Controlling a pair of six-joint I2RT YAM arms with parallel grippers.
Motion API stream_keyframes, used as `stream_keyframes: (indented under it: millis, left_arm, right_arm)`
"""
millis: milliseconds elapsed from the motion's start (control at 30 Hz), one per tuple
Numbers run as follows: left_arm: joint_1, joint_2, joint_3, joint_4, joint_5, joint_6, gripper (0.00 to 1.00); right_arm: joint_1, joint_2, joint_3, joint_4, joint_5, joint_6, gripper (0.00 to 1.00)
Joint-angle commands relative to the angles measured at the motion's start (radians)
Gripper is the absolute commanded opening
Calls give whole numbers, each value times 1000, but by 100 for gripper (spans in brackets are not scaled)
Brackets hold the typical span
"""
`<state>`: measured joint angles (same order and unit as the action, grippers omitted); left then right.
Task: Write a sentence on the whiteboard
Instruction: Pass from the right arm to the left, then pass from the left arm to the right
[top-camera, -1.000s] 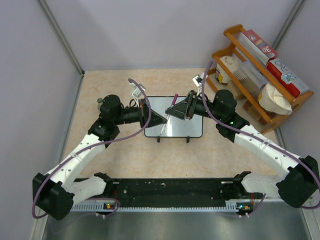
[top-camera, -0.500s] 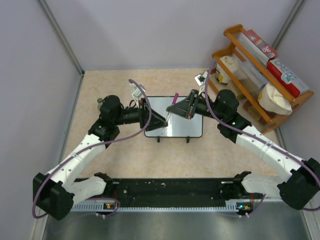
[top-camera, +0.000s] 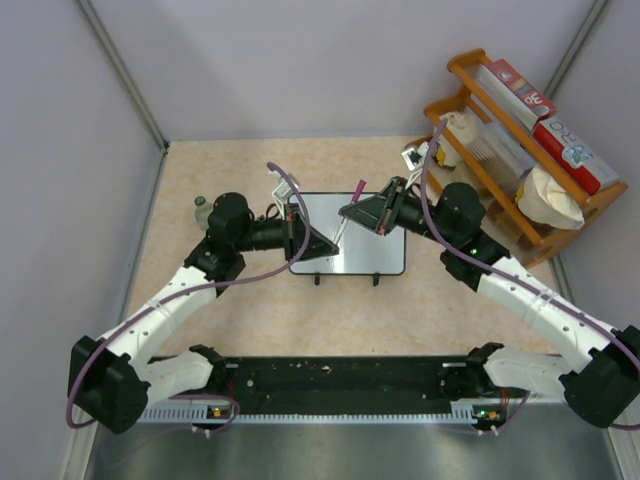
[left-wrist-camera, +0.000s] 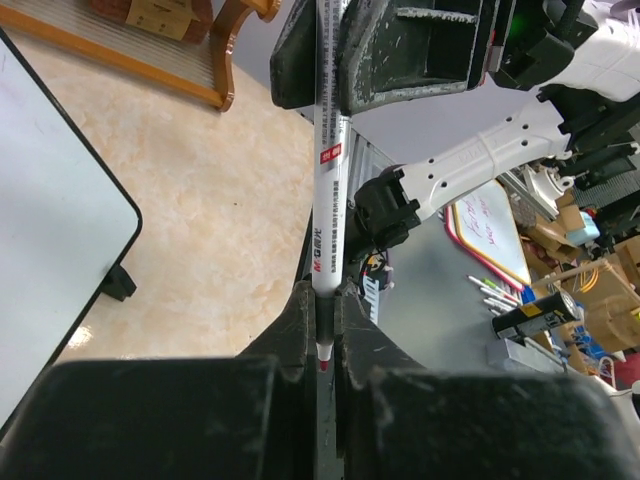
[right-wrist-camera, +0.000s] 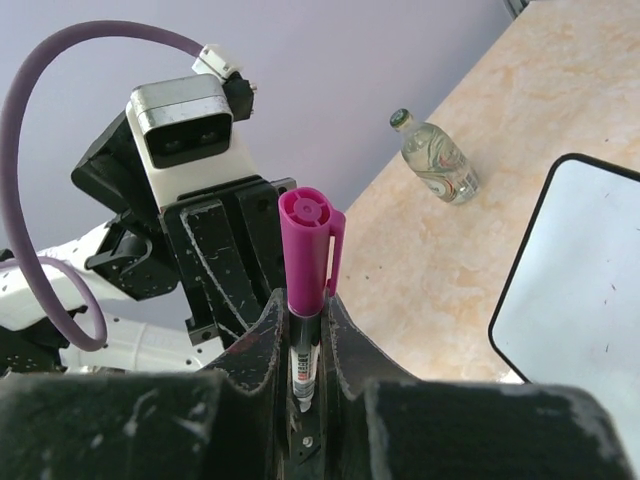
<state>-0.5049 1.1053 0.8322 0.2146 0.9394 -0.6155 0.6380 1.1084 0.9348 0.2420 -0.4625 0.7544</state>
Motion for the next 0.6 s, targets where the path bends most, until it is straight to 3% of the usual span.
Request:
stream_keyframes:
  millis: [0,33,67,100,167,200,267,300,400,567]
  left_arm:
    - [3,-4,-4,42,-16,-9,0]
    - [3,-8,-2,36,-16,-6,0]
    - [3,-13,1,29,-19,0,0]
    - [3,-18,7,17,-21,16,0]
    - [3,-33,19,-39,-36,42,0]
    - [3,-36,43,-69,-37,77,0]
    - [5,-44,73,-169,-42,120,0]
    - [3,-44,103,-202,-39,143,0]
    - [3,-41,168,-357,-33,244,0]
    - [3,-38,257,-507,51,339,0]
  right_arm:
    - [14,-19,12,46,-5,2,0]
    - [14,-18,19,19,-4,-9,1]
    - [14,-27,19,8,-1,-24,9]
    - [14,-30,21,-3,2,-33,31]
    - [11,-44,39,-65,19,-84,55]
    - [11,-60,50,-99,27,-105,77]
    - [8,-79,78,-177,61,-170,95]
    - [-1,-100,84,-194,65,-191,99]
    - [-56,-134,102,-227,30,-224,99]
    - [-167,-145,128,-233,-206,-228,99]
